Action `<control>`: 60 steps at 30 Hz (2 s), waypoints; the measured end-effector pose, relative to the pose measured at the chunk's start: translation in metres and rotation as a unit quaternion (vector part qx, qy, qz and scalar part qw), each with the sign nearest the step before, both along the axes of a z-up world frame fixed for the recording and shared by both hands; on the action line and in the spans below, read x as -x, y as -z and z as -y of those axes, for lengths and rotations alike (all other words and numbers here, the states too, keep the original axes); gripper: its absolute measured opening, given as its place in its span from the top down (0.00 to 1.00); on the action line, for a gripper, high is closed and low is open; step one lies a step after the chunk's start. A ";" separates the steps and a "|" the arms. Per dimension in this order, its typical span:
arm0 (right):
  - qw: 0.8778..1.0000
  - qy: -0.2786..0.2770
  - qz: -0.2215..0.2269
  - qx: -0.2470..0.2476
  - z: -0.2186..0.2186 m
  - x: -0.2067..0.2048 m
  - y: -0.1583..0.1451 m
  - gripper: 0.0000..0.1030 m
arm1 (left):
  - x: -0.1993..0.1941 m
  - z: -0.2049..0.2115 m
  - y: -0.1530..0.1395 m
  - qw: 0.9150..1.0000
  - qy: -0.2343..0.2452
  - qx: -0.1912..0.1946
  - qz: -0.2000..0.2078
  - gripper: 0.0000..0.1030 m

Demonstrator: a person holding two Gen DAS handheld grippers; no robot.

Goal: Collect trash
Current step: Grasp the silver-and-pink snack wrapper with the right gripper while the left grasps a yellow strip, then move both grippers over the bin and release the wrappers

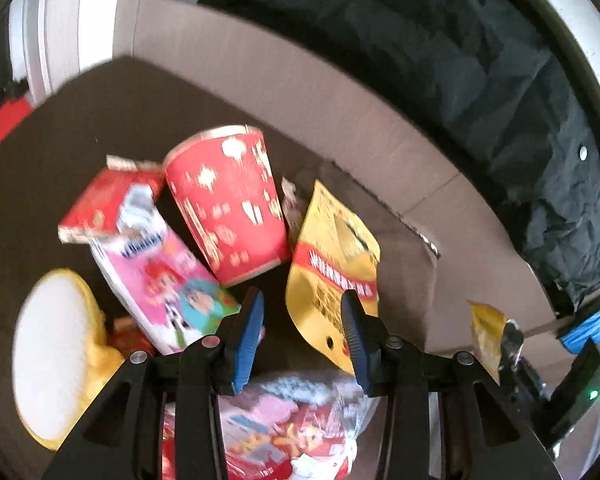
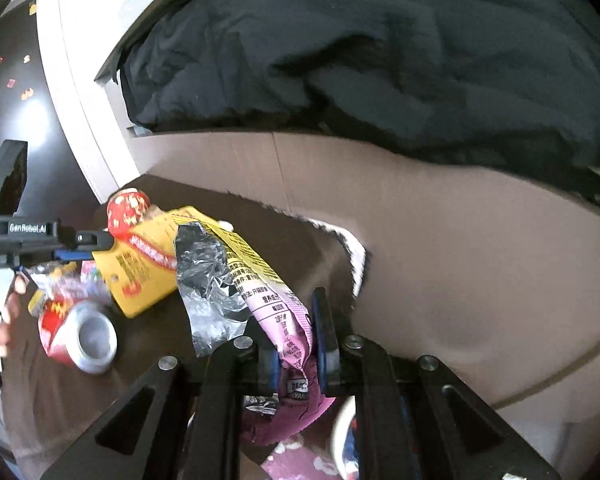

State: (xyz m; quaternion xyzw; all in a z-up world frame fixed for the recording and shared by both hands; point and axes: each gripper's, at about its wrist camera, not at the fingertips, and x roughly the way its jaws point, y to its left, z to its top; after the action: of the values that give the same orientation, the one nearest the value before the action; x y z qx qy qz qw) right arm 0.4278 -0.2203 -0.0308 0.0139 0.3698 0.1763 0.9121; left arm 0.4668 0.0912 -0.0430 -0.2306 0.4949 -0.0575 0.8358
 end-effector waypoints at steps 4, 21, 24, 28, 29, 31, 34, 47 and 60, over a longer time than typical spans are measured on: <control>1.000 0.006 -0.008 -0.001 0.002 0.011 0.008 0.88 | -0.001 0.013 0.007 1.000 0.005 0.010 0.004 0.76; 0.998 0.038 0.032 -0.026 0.019 0.047 -0.022 0.88 | 0.075 0.077 -0.095 0.967 0.062 -0.150 0.197 1.00; 0.996 0.056 0.051 -0.037 0.034 0.066 -0.041 0.88 | 0.097 0.099 -0.113 0.963 0.084 -0.138 0.216 1.00; 0.993 0.081 0.072 -0.040 0.058 0.098 -0.062 0.88 | 0.130 0.136 -0.125 0.958 0.125 -0.122 0.227 1.00; 0.992 0.089 0.077 -0.041 0.068 0.109 -0.067 0.88 | 0.135 0.145 -0.124 0.957 0.131 -0.121 0.228 1.00; 0.990 0.102 0.083 -0.042 0.083 0.122 -0.071 0.88 | 0.146 0.164 -0.120 0.956 0.145 -0.117 0.227 1.00; 0.988 0.122 0.085 -0.042 0.106 0.143 -0.073 0.88 | 0.159 0.194 -0.105 0.957 0.162 -0.106 0.216 1.00; 0.983 0.176 0.022 -0.048 0.170 0.161 -0.001 0.88 | 0.155 0.263 0.005 0.971 0.199 -0.068 0.111 1.00; 0.978 0.161 -0.092 -0.099 0.173 0.073 0.125 0.88 | 0.076 0.295 0.118 0.979 0.191 -0.068 0.011 1.00</control>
State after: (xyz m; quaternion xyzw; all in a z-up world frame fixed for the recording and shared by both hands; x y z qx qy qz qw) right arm 0.3544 -0.3931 -0.1558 0.1798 0.4262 0.0607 0.8845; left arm 0.3907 -0.2035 -0.1610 -0.0734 0.5236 -0.1849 0.8284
